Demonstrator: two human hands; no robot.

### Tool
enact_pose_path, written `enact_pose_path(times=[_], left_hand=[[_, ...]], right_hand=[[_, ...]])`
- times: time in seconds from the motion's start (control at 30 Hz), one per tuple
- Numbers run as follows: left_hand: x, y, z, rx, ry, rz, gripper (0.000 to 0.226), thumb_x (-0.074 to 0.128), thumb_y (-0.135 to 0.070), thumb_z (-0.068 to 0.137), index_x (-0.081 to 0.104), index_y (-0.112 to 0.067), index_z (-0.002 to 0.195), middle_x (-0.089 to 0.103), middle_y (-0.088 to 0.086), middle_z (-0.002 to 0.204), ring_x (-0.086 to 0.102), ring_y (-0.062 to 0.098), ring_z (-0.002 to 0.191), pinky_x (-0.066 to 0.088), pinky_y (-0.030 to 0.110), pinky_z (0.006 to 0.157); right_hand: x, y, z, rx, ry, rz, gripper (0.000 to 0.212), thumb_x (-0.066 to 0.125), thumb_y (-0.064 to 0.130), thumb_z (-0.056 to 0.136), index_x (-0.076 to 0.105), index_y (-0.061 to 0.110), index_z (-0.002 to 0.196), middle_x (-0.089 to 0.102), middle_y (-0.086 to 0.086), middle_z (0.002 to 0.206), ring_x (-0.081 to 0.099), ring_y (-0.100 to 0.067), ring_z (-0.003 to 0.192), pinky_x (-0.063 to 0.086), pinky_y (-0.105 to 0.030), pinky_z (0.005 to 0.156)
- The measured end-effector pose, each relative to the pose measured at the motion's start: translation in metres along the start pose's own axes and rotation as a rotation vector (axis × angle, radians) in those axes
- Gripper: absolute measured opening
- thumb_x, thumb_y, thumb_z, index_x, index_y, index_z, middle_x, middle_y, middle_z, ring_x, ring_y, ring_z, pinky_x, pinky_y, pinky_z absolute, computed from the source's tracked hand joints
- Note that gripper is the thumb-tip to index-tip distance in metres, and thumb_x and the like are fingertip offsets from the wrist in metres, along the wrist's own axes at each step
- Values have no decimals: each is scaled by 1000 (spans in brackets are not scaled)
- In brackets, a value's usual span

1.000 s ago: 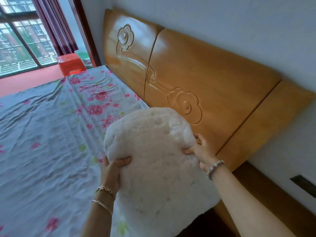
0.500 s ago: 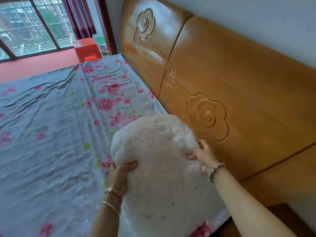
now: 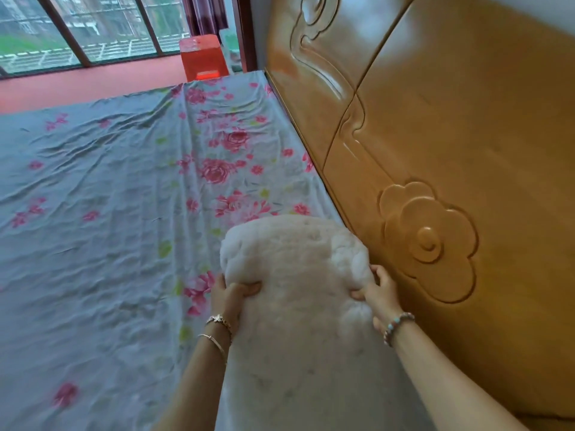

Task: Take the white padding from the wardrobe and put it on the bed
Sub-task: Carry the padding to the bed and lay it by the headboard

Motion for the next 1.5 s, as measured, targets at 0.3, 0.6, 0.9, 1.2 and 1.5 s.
enact_pose_path(times=[0.3,0.6,0.9,1.2,1.5], left_hand=[[-12,5,47,37,-115,-70,62,83,-1,41,66,-22,97,77,-2,81,73,14,66,57,30,51],[-19,77,126,-138,-124,49,51,78,14,69,66,2,117,72,26,110,70,37,96,58,52,87],[-26,42,190,-167,62,41,71,85,-27,66,61,-3,128,67,20,125,62,38,118,46,51,105],[7,44,232,-362,19,-58,31,36,17,82,61,0,75,64,14,64,63,26,48,51,24,39],[41,46,255,-185,-14,-235,63,48,29,81,57,-12,128,66,12,86,62,27,72,58,36,57]], right_hand=[[49,-2,59,-61,40,45,54,43,-26,76,61,19,101,70,-12,101,68,-26,89,56,-28,57],[101,-65,128,144,131,-122,35,61,6,95,43,6,125,58,-16,120,64,-27,89,50,-29,60],[131,-41,205,253,214,-227,109,81,42,76,16,6,155,34,-17,156,40,-38,137,40,-50,104],[148,-33,243,423,384,-79,34,47,5,94,63,4,65,65,-13,53,67,-26,44,52,-27,37],[139,-27,287,211,301,75,43,59,-10,86,57,15,122,69,-16,101,70,-31,82,59,-40,64]])
Point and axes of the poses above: each hand's wrist, its own z-axis towards the middle knuckle, its own x-axis out of the palm, y = z × x, the point moved 7 cm from there along z, towards the middle knuckle
